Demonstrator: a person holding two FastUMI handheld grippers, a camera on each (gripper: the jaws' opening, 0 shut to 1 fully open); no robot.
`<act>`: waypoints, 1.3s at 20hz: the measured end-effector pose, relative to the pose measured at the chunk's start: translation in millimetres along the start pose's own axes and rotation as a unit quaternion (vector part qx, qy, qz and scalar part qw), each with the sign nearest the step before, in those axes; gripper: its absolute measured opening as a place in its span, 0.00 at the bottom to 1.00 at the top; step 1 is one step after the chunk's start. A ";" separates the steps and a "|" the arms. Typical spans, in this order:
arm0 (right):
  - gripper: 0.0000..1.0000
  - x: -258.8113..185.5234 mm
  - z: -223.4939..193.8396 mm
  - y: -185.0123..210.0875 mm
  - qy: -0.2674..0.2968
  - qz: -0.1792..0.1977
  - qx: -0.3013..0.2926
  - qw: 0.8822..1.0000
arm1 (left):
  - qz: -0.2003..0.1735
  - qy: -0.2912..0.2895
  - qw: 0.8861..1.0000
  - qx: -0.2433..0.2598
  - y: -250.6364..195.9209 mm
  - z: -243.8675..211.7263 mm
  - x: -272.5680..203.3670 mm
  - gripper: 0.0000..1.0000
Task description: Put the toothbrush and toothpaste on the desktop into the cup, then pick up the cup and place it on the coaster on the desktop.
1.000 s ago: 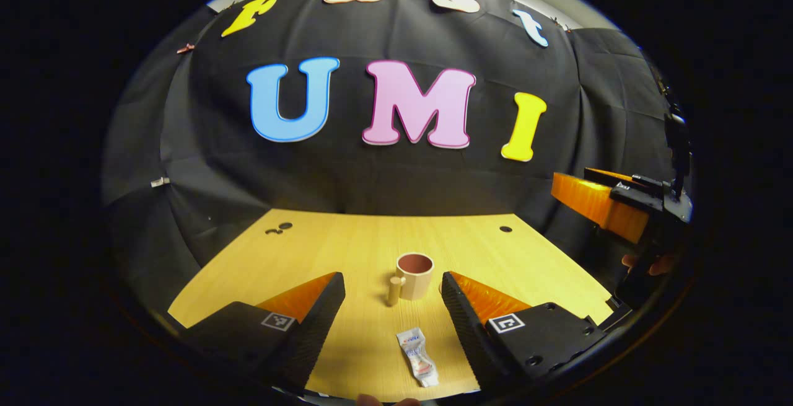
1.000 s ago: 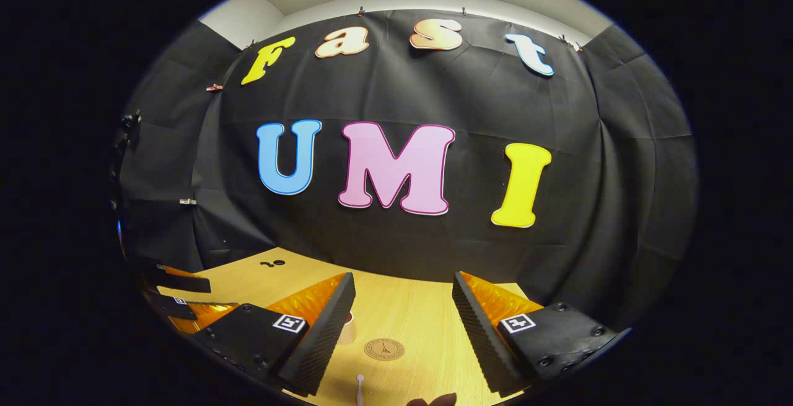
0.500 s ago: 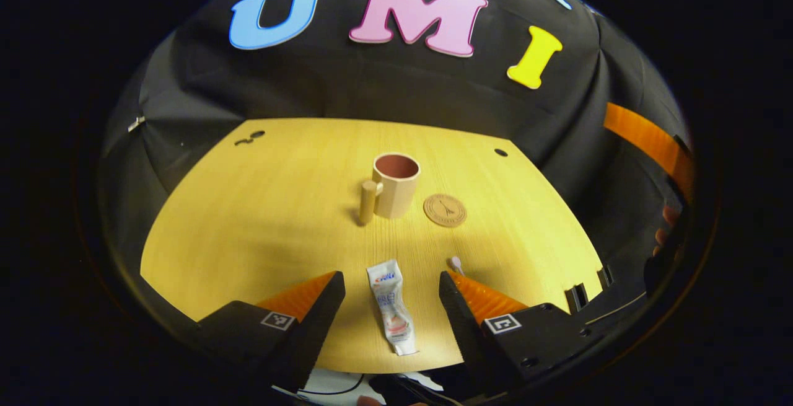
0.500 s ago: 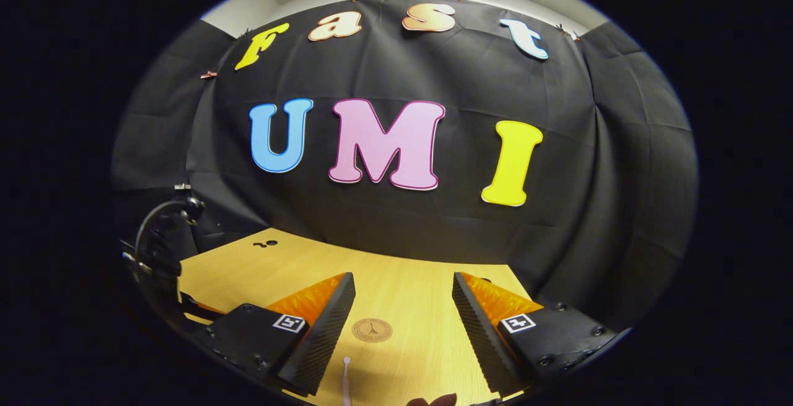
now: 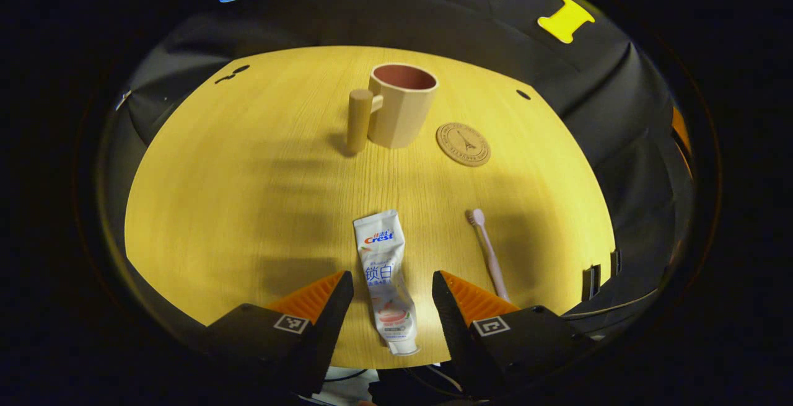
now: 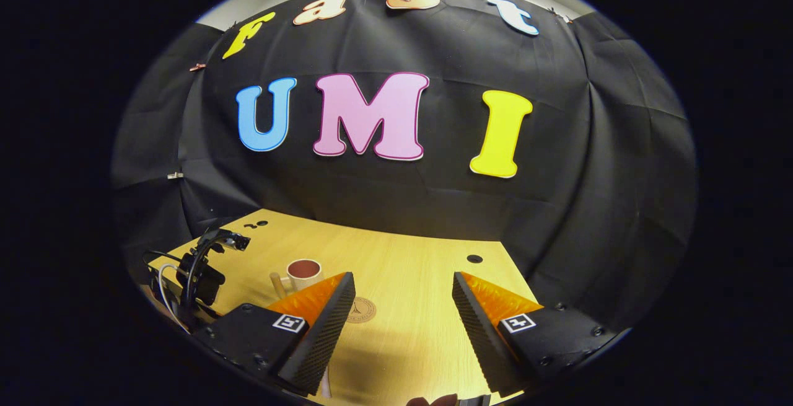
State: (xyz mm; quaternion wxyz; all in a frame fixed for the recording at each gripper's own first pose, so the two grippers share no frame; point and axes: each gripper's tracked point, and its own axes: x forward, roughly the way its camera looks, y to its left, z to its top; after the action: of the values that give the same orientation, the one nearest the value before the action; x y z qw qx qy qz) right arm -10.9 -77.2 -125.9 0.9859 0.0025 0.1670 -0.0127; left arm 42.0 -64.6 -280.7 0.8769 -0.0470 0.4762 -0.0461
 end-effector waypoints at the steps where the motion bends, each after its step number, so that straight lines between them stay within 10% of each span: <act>1: 0.98 3.5 -4.6 -3.2 0.006 0.000 -0.002 1.000 | 0.003 0.007 1.000 0.001 0.5 -1.6 3.4 0.80; 4: 0.97 11.3 -17.0 -9.5 0.022 0.008 0.000 1.000 | 0.013 0.026 1.000 0.002 -0.9 -4.3 13.2 0.77; 9: 0.98 25.8 -45.0 -7.2 0.055 0.039 0.011 0.998 | 0.029 0.053 0.998 -0.009 -2.4 -16.6 24.8 0.41; 18: 0.99 32.8 -110.5 29.9 0.153 0.127 0.067 0.978 | 0.075 0.104 0.991 0.032 -3.7 -16.5 27.8 0.34; 26: 0.94 -3.0 -199.2 70.4 0.320 0.126 0.054 0.937 | -0.013 0.096 0.995 0.014 -7.1 -14.5 25.8 0.20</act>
State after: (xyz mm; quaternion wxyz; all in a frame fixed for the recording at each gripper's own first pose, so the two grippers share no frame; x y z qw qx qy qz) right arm -77.5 -5.0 -313.0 0.8722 0.0808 0.4711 0.1041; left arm 43.6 -75.4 -309.1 0.8272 -0.0360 0.5565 -0.0689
